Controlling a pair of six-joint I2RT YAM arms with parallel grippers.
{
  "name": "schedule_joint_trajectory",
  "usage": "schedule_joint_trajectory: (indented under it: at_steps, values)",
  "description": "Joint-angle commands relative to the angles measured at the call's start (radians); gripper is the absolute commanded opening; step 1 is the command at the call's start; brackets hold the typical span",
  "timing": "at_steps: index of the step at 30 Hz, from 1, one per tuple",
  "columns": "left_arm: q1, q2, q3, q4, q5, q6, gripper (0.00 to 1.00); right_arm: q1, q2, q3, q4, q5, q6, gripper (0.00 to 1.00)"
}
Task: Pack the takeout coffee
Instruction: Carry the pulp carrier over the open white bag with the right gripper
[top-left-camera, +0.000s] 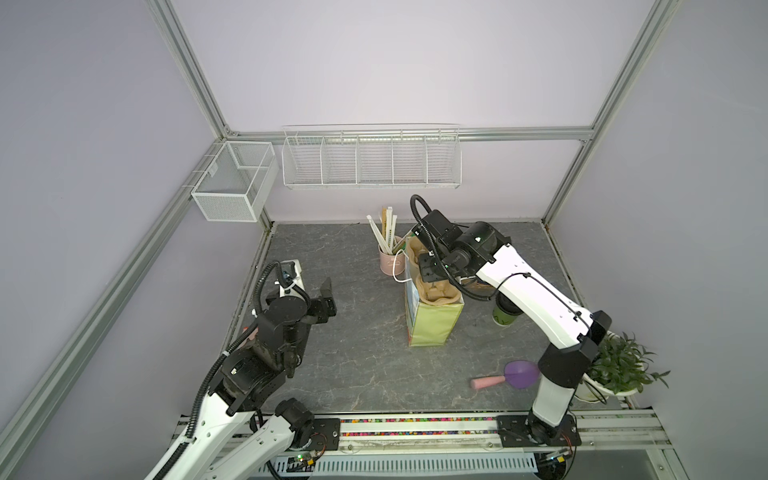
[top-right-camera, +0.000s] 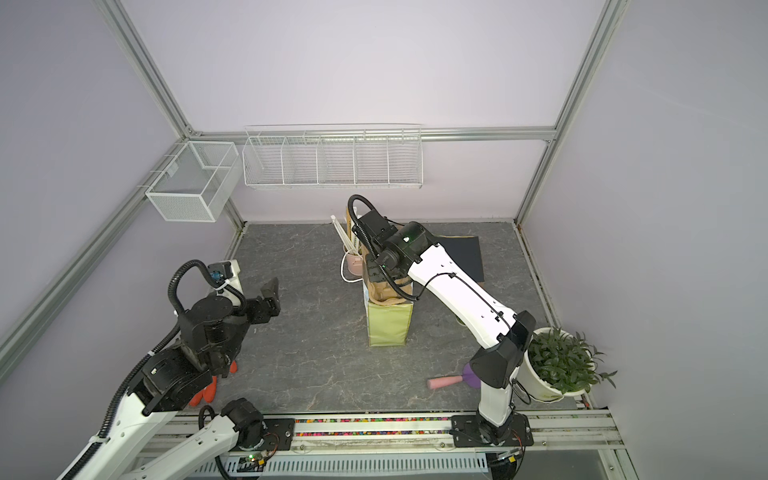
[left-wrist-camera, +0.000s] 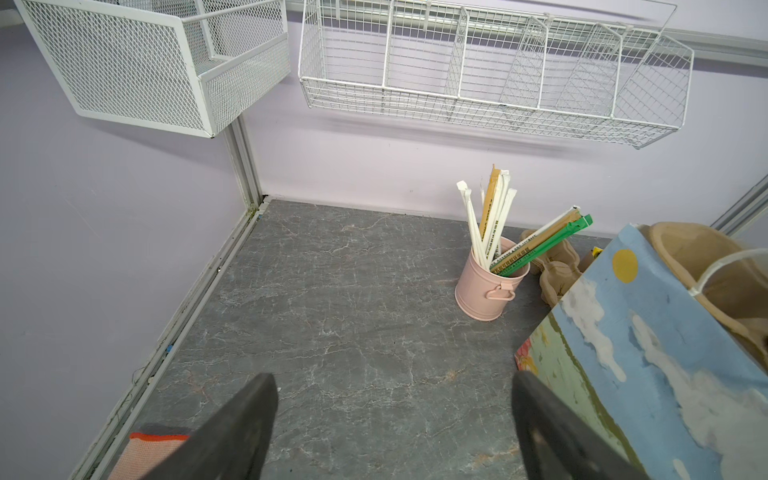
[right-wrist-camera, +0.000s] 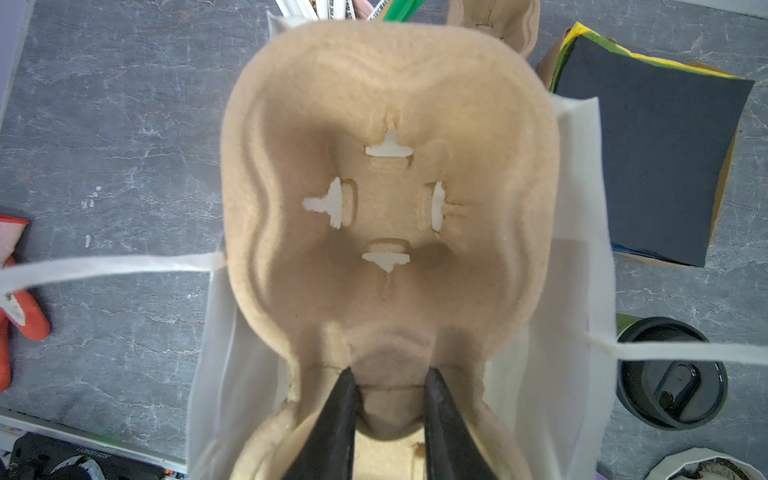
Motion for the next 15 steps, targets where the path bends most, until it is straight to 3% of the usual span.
schedule_joint_trajectory:
  at_steps: [1,8,15]
  values:
    - [0.005,-0.006,-0.009,-0.022,0.007,0.018,0.88,-0.012,0.046,0.004,-0.056,-0.02,0.024,0.26]
    - [0.005,-0.009,-0.008,-0.023,0.013,0.016,0.88,-0.019,0.081,0.015,-0.051,-0.03,0.03,0.26]
    - [0.005,0.001,-0.007,-0.024,0.026,0.018,0.88,-0.02,0.111,0.127,-0.111,-0.024,0.03,0.28]
